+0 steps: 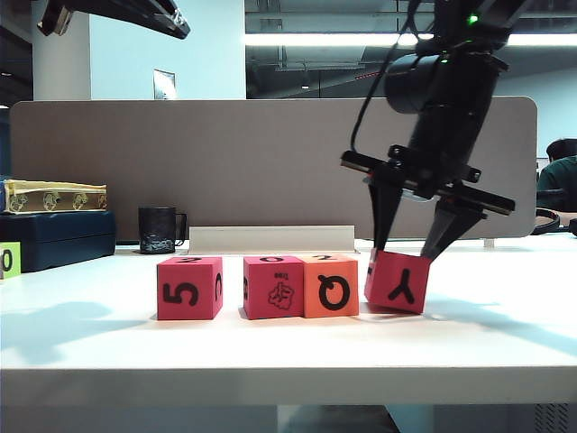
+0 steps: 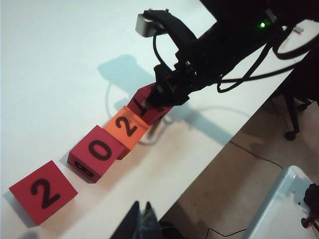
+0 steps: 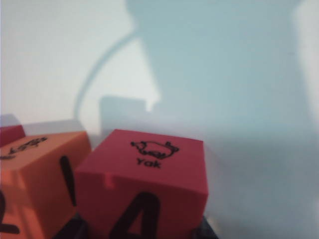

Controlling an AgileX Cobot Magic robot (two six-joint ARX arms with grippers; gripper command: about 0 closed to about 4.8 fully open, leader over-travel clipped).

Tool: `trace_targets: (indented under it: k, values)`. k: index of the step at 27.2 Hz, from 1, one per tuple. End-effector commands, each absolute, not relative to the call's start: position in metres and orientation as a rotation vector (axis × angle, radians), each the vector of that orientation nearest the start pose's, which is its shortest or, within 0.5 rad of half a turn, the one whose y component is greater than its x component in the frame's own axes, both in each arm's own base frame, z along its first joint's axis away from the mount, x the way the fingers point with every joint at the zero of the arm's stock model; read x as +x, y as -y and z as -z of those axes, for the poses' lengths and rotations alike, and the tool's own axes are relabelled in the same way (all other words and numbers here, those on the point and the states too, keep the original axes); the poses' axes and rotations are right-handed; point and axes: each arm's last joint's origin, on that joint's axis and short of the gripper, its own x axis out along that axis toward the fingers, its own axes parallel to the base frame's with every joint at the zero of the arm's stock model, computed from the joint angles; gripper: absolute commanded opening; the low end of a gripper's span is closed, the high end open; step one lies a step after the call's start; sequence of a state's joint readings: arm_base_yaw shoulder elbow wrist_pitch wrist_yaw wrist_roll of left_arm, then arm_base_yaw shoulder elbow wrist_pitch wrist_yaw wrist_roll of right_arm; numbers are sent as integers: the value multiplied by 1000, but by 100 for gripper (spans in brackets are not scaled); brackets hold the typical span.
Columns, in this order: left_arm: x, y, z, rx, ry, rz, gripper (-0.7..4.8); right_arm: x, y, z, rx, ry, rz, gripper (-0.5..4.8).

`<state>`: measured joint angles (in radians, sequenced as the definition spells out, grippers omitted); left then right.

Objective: Select the appropriate blocks from the scattered letter blocks on the table and arrange them in a row to spell out "2024".

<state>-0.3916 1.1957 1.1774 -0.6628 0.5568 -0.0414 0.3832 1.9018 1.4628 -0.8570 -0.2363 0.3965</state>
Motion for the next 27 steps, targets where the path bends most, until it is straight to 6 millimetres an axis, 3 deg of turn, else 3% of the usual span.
trace_targets:
  k: [1,5,8,15,20,22,24,26,27]
  values:
    - [216,106,-349,-92,-712,905,-6,347,-152,-211,221,-1400,-284,197]
    - [215,106,-348,-92,-723,904,-6,346,-154,-211,218,-1401,-288,202]
    - [215,105,-347,-93,-732,902,-6,346,-154,-212,219,-1396,-289,247]
    - [214,105,-346,-92,-745,901,-6,347,-155,-213,224,-1381,-336,437]
    - [214,105,-346,-92,-747,900,-6,355,-159,-230,243,-1275,-376,437]
    - [214,105,-346,-93,-753,900,-6,363,-157,-247,231,-1210,-353,436]
    - [213,105,-346,-93,-756,899,-6,366,-156,-258,225,-1176,-333,420]
    - [213,105,-345,-93,-761,898,-6,367,-153,-267,193,-1163,-280,260]
    - [213,105,-345,-93,-759,899,-6,367,-149,-266,175,-1180,-274,122]
